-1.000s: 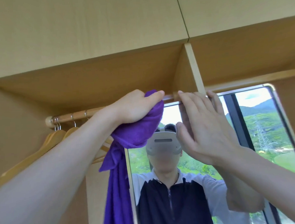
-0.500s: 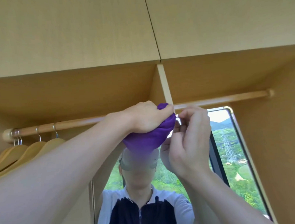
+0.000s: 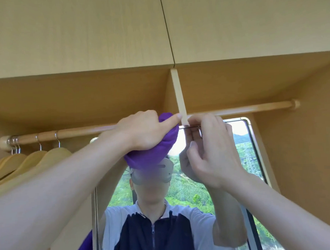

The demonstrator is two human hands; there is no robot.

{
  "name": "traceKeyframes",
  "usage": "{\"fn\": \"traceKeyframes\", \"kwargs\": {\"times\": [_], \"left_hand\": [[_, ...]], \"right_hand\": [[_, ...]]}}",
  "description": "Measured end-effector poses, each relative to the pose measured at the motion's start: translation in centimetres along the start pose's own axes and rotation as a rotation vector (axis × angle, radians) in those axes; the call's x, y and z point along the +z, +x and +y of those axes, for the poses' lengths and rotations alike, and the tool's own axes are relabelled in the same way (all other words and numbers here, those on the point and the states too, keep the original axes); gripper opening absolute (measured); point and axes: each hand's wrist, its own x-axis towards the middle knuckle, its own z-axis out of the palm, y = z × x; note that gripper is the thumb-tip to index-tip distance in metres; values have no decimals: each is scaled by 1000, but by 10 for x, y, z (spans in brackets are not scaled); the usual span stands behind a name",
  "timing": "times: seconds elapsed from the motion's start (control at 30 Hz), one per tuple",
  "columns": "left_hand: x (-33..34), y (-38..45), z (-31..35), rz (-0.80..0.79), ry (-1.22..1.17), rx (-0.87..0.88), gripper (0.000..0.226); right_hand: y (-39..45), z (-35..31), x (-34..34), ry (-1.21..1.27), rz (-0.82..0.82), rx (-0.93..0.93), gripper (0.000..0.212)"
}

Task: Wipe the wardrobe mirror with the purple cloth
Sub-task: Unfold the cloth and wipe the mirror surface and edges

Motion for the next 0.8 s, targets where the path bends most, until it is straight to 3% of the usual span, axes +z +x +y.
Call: {"fn": "traceKeyframes", "kwargs": {"times": [0.07, 0.13, 0.23, 0.3, 0.4, 0.53, 0.67, 0.73, 0.8], "left_hand": [[10, 5, 14, 49, 5, -1, 86], [6, 11, 16, -44, -211, -30, 86], [-14, 11, -9, -219, -609, 56, 46], [-23, 8, -27, -234, -640, 74, 25], [-21, 5, -38, -213, -599, 57, 8], [-17, 6, -33, -171, -532, 38, 23], [-15, 9, -34, -105, -589, 49, 24], [-13, 7, -37, -105, -623, 54, 24], [-14, 6, -41, -81, -588, 65, 23]], "right_hand": [[5, -3, -4, 120, -31, 18, 50], [5, -7, -4, 134, -64, -1, 59], [4, -16, 3, -65, -82, 1, 57], [7, -23, 11, -177, -63, 38, 49], [18, -29, 17, -55, -20, 122, 36], [26, -30, 16, 195, 41, 249, 32], [27, -32, 14, 327, 57, 314, 31], [28, -32, 14, 256, 40, 284, 32], [28, -33, 14, 24, 23, 153, 34]]}}
